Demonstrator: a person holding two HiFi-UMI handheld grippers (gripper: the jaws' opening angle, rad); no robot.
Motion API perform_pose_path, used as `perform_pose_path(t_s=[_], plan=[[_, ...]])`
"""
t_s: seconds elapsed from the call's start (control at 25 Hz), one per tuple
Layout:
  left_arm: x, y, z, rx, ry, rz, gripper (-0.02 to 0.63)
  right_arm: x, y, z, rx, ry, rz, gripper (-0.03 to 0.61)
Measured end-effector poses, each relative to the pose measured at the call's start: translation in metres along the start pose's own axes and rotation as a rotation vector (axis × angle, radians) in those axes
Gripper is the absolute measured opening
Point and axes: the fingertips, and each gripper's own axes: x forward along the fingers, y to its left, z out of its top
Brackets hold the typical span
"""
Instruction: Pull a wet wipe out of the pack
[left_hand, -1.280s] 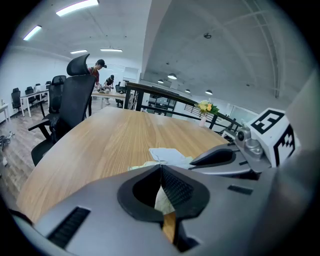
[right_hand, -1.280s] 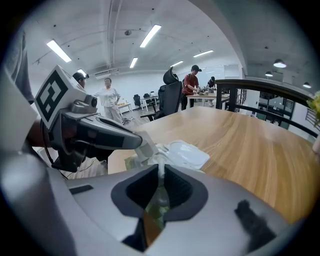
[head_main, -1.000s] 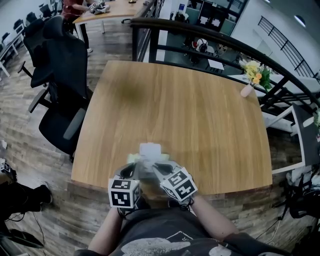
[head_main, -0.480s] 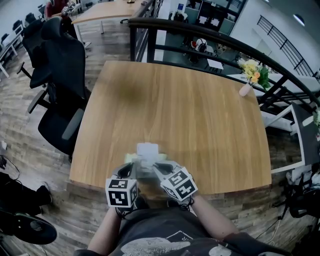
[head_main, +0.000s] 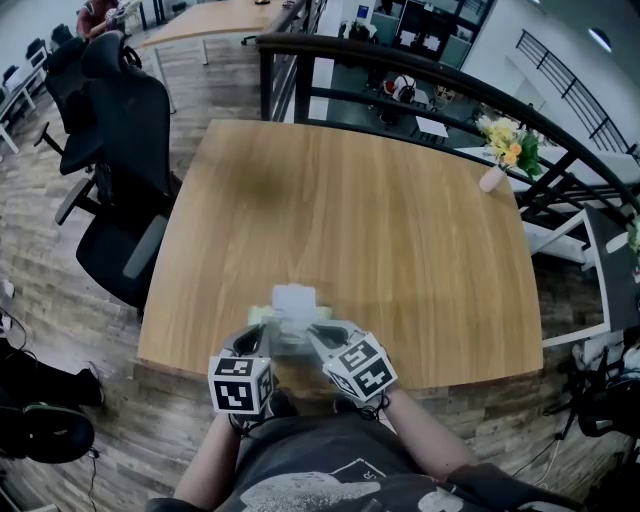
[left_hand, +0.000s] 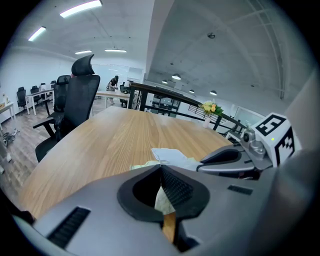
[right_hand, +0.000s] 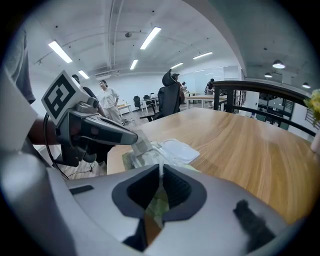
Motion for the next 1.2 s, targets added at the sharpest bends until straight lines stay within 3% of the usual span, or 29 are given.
perform_pose_path(t_s=[1.2], plan=[[-0.004, -0.008, -0.001, -0.008, -0.014, 0.032, 0.015, -0.015, -0.008, -0.009, -0.022, 0.005, -0.012, 0.031]])
